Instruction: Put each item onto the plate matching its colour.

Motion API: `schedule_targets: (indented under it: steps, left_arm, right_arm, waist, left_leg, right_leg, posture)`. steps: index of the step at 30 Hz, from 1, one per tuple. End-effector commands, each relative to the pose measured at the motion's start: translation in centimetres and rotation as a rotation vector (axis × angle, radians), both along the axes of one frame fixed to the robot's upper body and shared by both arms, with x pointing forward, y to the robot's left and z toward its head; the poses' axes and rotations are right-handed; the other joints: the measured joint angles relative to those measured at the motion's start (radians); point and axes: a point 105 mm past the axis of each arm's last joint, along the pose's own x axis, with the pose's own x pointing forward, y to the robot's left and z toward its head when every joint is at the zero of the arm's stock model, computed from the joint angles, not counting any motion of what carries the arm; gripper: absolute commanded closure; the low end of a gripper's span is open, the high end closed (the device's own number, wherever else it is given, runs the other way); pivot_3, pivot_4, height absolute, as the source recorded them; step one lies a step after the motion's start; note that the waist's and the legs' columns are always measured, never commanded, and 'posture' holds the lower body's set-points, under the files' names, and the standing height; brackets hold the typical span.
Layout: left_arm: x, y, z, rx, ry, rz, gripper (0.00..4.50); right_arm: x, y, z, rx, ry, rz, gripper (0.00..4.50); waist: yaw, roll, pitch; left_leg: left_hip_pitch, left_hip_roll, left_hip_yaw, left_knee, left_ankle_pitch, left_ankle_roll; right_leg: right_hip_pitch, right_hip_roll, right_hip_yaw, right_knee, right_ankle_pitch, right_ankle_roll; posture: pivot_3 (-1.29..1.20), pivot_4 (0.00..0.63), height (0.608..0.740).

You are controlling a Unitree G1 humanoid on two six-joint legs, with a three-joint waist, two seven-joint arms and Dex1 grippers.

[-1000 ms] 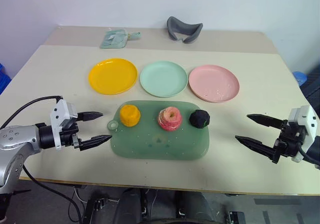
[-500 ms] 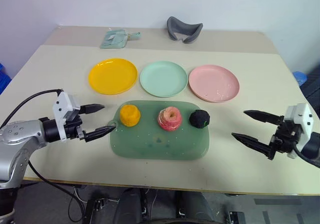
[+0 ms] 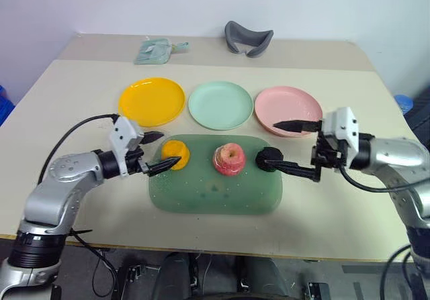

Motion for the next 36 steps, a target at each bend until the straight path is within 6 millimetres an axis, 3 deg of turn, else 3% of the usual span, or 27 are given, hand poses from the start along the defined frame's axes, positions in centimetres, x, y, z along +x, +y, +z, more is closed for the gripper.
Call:
schedule_targets:
  steps: [1,8,9,12,17,26,31,35,36]
  left_arm:
    - [0.3,-0.1,-0.4,0.037,-0.002,0.021,0.00]
    - [0.9,-0.3,-1.7,0.056,0.027,0.066,0.00]
    - [1.2,-0.4,-1.8,0.052,0.020,0.078,0.54]
    - [1.7,-0.5,-1.8,0.043,-0.006,0.103,1.51]
    - [2.9,0.1,-1.4,0.024,-0.061,0.189,1.51]
    - [10.7,4.6,3.9,-0.130,-0.231,0.680,1.51]
    - [14.7,4.3,3.9,-0.183,-0.208,0.823,1.51]
    - [16.4,3.8,3.1,-0.220,-0.177,0.890,1.51]
    - [16.5,3.5,2.7,-0.231,-0.166,0.884,1.07]
  right_arm:
    - [0.3,0.5,0.2,-0.021,-0.028,0.044,0.03]
    - [0.7,0.8,-0.2,-0.033,-0.035,0.062,0.03]
    - [0.7,0.8,-0.3,-0.033,-0.036,0.062,0.00]
    - [0.6,0.8,-0.4,-0.030,-0.038,0.061,0.00]
    - [0.7,0.7,-0.5,-0.027,-0.041,0.051,0.00]
    - [1.6,1.1,-0.3,0.013,-0.066,0.019,0.00]
    - [3.3,1.5,0.0,0.066,-0.079,-0.027,0.00]
    - [4.6,2.2,0.7,0.105,-0.109,-0.066,0.00]
    - [4.8,2.6,1.2,0.127,-0.124,-0.073,0.00]
  waist:
    - [0.001,0.000,0.000]
    - [0.001,0.000,0.000]
    - [0.001,0.000,0.000]
    - [0.000,0.000,0.000]
    - [0.001,0.000,0.000]
    - [0.003,-0.003,0.002]
    - [0.004,-0.004,0.002]
    - [0.001,-0.005,0.003]
    - [-0.001,-0.006,0.003]
  left_leg:
    - [0.000,0.000,0.000,0.000,0.000,0.000]
    - [0.000,0.001,0.000,0.001,0.000,0.000]
    - [0.000,0.001,0.000,0.001,0.000,0.000]
    - [0.000,0.001,0.000,0.002,0.000,0.000]
    - [0.000,0.001,0.000,0.002,0.000,0.000]
    - [0.000,0.001,-0.001,0.003,0.000,0.000]
    - [0.000,0.001,0.001,0.003,0.000,-0.001]
    - [-0.001,0.001,0.001,0.003,0.001,-0.001]
    - [-0.001,0.001,0.001,0.003,0.001,-0.001]
  right_leg:
    - [0.000,0.000,0.000,0.000,0.000,0.000]
    - [0.000,0.000,-0.001,0.000,0.000,0.001]
    - [0.000,0.000,-0.001,0.000,0.000,0.001]
    - [0.001,0.000,-0.001,0.000,0.000,0.001]
    - [0.001,0.000,-0.001,0.000,0.000,0.001]
    - [0.002,0.000,-0.002,0.000,0.001,0.002]
    - [0.002,0.001,-0.003,0.000,0.001,0.002]
    - [0.003,0.001,-0.004,0.000,0.001,0.002]
    - [0.002,0.001,-0.004,0.000,0.001,0.002]
  posture:
    - [0.00,0.150,0.740]
    - [0.00,0.150,0.740]
    - [0.00,0.150,0.740]
    - [0.00,0.150,0.740]
    - [0.00,0.150,0.740]
    - [0.00,0.150,0.740]
    - [0.00,0.150,0.740]
    - [0.00,0.150,0.740]
    - [0.00,0.150,0.740]
